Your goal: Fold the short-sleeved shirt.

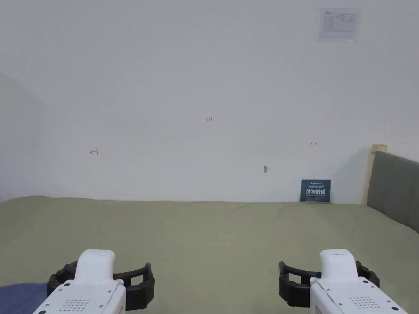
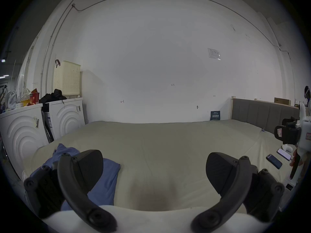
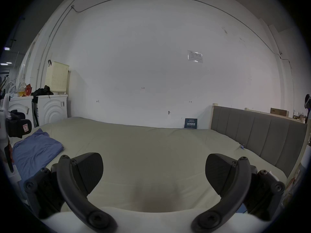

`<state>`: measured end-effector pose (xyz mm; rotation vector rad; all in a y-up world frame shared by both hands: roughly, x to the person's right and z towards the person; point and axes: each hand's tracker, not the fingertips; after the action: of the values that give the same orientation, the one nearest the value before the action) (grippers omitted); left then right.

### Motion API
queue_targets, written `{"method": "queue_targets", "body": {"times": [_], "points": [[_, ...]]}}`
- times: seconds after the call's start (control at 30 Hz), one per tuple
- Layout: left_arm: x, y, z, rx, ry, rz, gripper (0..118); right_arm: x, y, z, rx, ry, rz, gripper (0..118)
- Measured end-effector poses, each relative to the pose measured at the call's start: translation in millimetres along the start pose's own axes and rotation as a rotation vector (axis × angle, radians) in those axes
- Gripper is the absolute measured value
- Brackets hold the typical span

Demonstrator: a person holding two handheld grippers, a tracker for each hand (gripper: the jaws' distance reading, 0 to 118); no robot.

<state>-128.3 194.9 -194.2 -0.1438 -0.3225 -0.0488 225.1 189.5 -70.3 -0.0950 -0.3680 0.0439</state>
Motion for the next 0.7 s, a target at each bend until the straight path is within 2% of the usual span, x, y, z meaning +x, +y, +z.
{"method": "queue_targets", "body": {"times": [0.7], "points": [[-3.0,-1.3,-1.7,-0.002,0.009,0.007,118,-2.0,-1.4,0.8,0.003,-0.006,0.017,118]]}}
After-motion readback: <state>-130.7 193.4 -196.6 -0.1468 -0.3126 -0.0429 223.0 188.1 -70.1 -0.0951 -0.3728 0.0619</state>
